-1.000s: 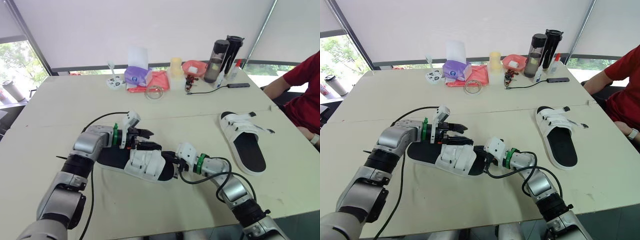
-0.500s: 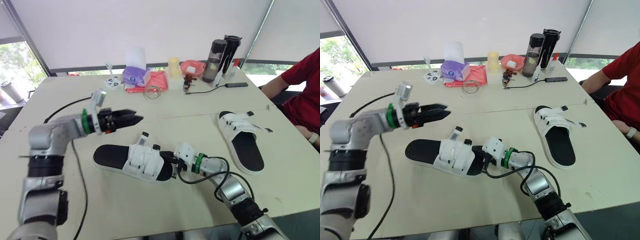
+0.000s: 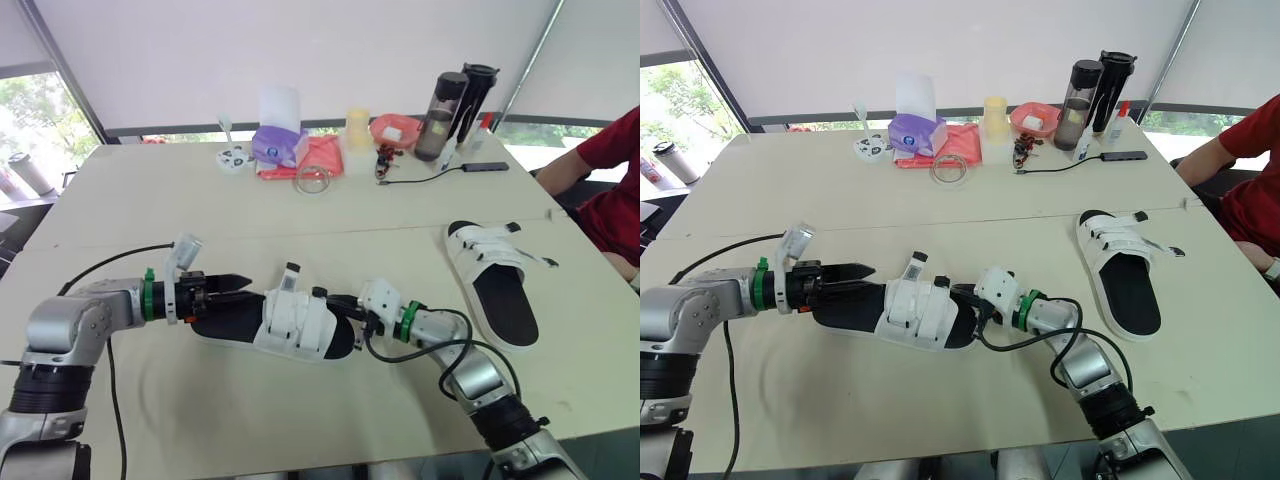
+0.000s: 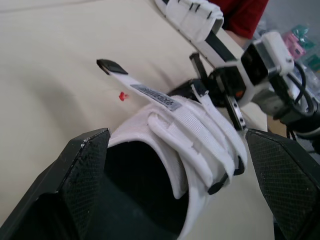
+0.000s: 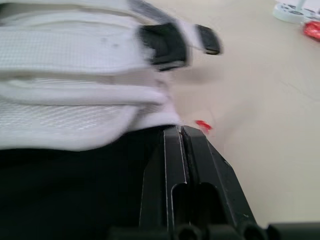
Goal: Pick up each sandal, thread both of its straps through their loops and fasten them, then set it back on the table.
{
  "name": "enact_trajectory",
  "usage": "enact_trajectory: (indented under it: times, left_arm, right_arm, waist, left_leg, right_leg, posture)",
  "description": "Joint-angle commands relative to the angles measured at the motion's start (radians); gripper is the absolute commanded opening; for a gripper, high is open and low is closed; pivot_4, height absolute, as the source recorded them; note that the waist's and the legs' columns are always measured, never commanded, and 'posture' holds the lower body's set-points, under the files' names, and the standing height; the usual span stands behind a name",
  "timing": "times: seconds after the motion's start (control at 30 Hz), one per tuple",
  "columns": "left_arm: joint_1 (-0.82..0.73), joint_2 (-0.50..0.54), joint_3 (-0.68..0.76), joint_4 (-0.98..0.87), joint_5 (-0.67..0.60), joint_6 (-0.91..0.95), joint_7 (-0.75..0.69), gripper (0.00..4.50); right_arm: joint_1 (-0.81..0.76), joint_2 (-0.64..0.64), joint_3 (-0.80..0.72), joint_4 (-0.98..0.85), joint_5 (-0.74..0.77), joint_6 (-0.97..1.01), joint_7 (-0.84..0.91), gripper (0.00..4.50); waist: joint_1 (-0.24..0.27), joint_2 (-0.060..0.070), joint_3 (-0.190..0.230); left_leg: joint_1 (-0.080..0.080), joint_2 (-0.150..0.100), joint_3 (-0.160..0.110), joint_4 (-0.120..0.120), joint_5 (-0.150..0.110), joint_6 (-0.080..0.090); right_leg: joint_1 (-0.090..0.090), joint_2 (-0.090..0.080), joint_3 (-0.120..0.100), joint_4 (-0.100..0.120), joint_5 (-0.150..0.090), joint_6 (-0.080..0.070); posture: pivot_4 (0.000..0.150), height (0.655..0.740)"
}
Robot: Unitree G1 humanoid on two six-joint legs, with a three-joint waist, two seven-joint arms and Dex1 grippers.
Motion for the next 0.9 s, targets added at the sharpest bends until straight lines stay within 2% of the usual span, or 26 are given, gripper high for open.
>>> enact_trajectory:
  times: [0.03,0.1,0.17,0.23,0.4,0.7,0.9]
  left_arm:
    - [-0.005,0.022,-0.024,0.008,0.013,-0.028,-0.032,4.45]
    - [-0.005,0.033,-0.042,0.019,0.015,-0.025,-0.051,4.45]
    - [0.0,0.048,-0.056,0.021,0.013,-0.02,-0.074,4.45]
    - [0.007,0.057,-0.056,0.015,0.002,-0.007,-0.084,4.45]
    - [0.014,0.048,-0.058,-0.004,-0.044,0.059,-0.083,4.45]
    - [-0.052,-0.081,-0.076,0.042,-0.102,0.138,-0.036,4.45]
    - [-0.099,-0.14,-0.169,0.09,-0.095,0.163,-0.075,4.45]
  right_arm:
    - [0.017,-0.026,-0.05,-0.142,0.027,0.063,-0.006,0.0]
    - [0.037,-0.049,-0.072,-0.217,0.036,0.104,-0.006,0.0]
    - [0.069,-0.088,-0.103,-0.292,0.042,0.143,0.002,0.0]
    - [0.111,-0.138,-0.139,-0.357,0.055,0.182,0.017,0.0]
    - [0.208,-0.239,-0.211,-0.464,0.096,0.257,0.056,0.0]
    - [0.283,-0.3,-0.27,-0.548,0.143,0.335,0.065,0.0]
    - [0.312,-0.303,-0.281,-0.562,0.137,0.342,0.051,0.0]
  waist:
    - [-0.002,0.0,0.0]
    - [-0.005,0.0,0.001]
    - [-0.006,0.002,0.002]
    - [-0.003,0.001,0.004]
    - [0.0,0.001,0.006]
    - [0.019,0.0,0.008]
    - [0.019,-0.001,0.008]
  left_leg:
    - [-0.005,0.0,0.0,0.0,0.001,-0.001]
    - [-0.007,0.0,0.001,0.0,0.005,-0.009]
    - [-0.007,0.0,0.001,-0.002,0.005,-0.009]
    - [-0.007,0.0,0.001,-0.002,0.0,-0.002]
    - [-0.007,0.0,0.002,0.0,0.0,-0.001]
    - [-0.006,0.0,0.002,0.007,0.0,0.0]
    - [-0.006,0.0,0.002,0.012,-0.002,0.002]
  right_leg:
    - [-0.006,0.0,0.0,0.001,0.002,0.003]
    - [-0.009,0.0,0.0,0.002,0.003,0.004]
    - [-0.01,0.0,0.0,0.002,0.002,0.003]
    - [-0.009,0.0,0.0,0.002,0.002,0.003]
    - [-0.007,-0.001,0.0,0.0,0.0,0.0]
    - [-0.003,0.0,-0.001,0.001,0.0,0.0]
    - [-0.001,0.0,-0.001,0.002,0.0,0.0]
  posture:
    - [0.15,0.74]
    - [0.15,0.74]
    - [0.15,0.74]
    - [0.15,0.74]
    - [0.15,0.74]
    - [0.15,0.74]
    - [0.15,0.74]
